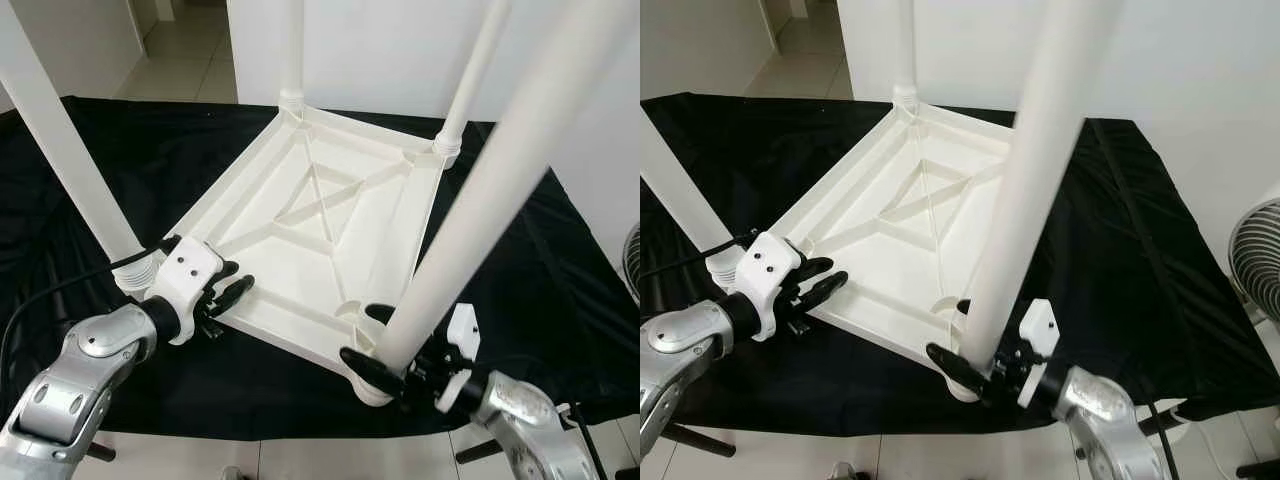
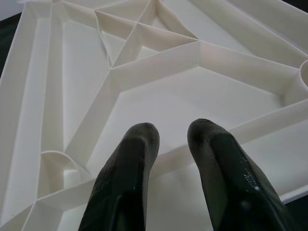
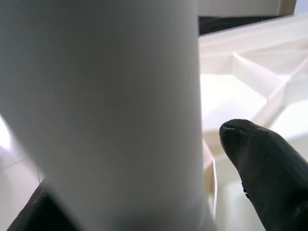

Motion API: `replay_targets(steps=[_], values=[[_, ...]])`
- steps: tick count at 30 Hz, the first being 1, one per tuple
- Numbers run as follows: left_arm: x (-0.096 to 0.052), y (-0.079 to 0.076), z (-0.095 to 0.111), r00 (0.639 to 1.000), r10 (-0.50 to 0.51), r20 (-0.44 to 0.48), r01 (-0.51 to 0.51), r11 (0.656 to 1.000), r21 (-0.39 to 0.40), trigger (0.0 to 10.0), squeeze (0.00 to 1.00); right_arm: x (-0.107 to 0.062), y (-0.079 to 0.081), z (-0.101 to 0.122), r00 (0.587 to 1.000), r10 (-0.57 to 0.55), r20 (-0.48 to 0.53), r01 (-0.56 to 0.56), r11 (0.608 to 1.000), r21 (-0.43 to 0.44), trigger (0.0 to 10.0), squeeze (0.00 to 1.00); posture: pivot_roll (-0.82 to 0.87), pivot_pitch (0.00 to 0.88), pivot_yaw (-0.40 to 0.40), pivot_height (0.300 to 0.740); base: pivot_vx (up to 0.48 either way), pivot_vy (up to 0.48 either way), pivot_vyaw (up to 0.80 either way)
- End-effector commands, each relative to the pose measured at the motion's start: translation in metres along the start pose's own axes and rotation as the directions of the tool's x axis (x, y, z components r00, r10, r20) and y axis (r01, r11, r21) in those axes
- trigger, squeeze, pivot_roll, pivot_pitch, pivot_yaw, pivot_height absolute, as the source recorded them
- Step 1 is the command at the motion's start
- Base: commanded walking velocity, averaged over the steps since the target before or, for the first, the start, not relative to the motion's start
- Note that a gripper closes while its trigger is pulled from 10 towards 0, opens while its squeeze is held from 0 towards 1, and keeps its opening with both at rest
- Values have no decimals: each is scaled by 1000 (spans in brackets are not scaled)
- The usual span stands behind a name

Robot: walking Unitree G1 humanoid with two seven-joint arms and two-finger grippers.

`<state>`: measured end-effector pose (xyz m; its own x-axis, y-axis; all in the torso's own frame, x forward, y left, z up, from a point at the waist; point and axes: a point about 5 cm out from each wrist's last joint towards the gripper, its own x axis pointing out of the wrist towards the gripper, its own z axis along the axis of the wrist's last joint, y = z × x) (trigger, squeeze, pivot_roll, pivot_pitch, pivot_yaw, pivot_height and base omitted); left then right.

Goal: Building children table

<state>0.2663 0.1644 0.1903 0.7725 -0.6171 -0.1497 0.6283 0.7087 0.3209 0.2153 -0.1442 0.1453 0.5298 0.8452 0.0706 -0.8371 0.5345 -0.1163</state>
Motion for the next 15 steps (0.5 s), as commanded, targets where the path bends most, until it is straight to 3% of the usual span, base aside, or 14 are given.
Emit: replay_targets(steps=[1,7,11,13,15], values=[[-5,-18,-5,967,-255,-12,255,967,-15,10000,0,-9,4,1,1000,22,-7,-23,999,-38,10000,0,72,145,9,740,0,0,0],[-6,-31,-5,933,-358,-26,359,933,2,10000,0,-14,2,-1,1000,10,-19,-11,998,-56,10000,0,61,139,12,740,0,0,0],[-5,-43,-8,901,-429,-65,433,900,56,10000,0,-15,-2,-2,1000,-5,-26,3,999,-55,10000,0,55,134,12,740,0,0,0],[-2,-45,-10,896,-439,-69,442,896,43,10000,1000,-16,-5,-2,1000,-6,-25,4,999,-50,10000,0,52,125,13,740,0,0,0],[-1,-47,-11,891,-448,-74,452,890,53,10000,1000,-18,-5,-2,1000,-1,-27,0,999,-49,10000,0,51,123,13,740,0,0,0]])
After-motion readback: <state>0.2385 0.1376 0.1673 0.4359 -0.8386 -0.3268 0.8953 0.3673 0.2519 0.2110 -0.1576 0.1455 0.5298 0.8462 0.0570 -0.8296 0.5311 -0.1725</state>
